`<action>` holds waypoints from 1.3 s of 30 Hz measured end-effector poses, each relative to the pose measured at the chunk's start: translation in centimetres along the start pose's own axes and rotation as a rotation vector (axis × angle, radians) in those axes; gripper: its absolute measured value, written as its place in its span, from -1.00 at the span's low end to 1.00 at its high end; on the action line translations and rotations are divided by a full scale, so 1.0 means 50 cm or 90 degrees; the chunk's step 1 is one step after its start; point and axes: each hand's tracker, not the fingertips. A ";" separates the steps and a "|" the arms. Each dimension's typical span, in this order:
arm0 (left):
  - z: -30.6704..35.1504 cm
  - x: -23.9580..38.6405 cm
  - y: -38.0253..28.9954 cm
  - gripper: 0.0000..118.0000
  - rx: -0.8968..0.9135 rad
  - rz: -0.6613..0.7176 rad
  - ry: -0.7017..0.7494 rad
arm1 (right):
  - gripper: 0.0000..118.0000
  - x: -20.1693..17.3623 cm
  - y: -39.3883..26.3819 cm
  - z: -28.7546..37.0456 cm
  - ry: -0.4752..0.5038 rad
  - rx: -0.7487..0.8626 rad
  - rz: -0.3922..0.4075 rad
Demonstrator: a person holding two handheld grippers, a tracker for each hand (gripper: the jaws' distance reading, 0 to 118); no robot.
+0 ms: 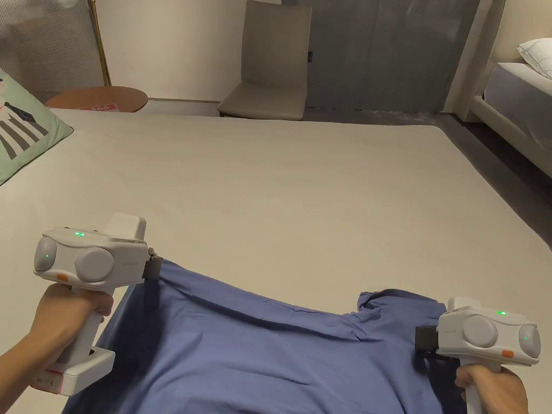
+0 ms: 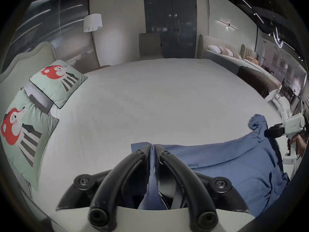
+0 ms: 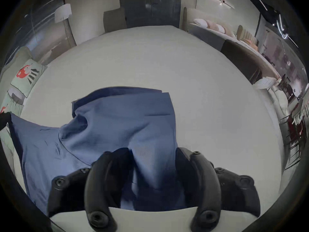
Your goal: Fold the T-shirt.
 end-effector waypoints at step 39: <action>0.465 -0.089 0.380 -0.96 0.419 0.071 0.154 | -0.97 -0.121 0.410 0.661 0.002 0.716 0.115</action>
